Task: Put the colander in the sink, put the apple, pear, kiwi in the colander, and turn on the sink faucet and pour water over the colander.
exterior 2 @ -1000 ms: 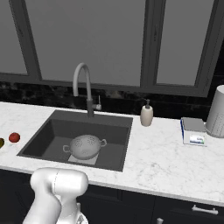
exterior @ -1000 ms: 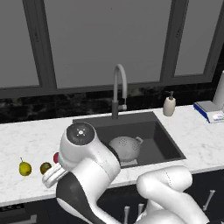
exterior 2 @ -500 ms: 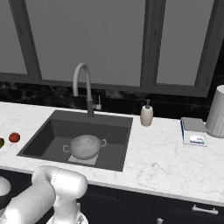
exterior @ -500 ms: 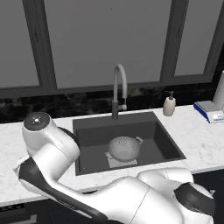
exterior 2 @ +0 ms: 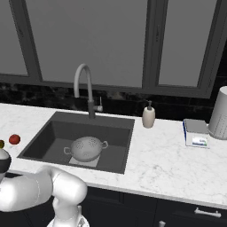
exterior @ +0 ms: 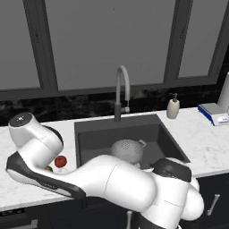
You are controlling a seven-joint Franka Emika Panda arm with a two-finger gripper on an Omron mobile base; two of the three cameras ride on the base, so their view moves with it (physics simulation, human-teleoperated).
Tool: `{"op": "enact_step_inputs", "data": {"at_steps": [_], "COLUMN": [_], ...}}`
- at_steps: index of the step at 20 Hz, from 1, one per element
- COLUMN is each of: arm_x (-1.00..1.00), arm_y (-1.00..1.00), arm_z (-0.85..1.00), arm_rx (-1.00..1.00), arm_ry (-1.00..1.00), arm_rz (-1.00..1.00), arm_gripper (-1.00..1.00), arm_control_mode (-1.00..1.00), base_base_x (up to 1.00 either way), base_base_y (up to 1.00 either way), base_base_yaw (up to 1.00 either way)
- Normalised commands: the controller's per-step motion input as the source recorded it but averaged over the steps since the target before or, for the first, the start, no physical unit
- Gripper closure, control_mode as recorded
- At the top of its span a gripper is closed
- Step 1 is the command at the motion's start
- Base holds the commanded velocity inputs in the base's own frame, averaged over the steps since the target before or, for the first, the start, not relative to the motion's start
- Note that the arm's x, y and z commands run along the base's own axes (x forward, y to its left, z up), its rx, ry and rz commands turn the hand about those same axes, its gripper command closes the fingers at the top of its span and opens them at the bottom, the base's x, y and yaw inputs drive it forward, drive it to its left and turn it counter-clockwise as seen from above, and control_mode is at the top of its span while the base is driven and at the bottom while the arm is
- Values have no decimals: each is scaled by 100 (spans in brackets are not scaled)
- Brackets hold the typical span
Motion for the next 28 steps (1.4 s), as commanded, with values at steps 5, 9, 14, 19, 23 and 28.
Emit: {"op": "enact_step_inputs", "data": {"at_steps": [5, 9, 14, 19, 23, 28], "arm_x": [29, 34, 32, 38, 40, 44], "arm_y": [0, 13, 43, 40, 51, 39], "arm_z": [-50, -50, -48, -44, -35, -28], "arm_rx": [-1, 0, -3, -3, -5, -3], "arm_ry": [0, 3, 2, 4, 7, 4], "arm_rz": [0, 0, 0, 0, 0, 0], "arm_gripper": [-100, -100, -100, -100, -100, -100], "arm_control_mode": [-100, -100, -100, -100, -100, -100], "base_base_x": [0, 0, 0, 0, 0, 0], "base_base_y": [0, 0, 0, 0, 0, 0], "base_base_yaw": [0, 0, 0, 0, 0, 0]}}
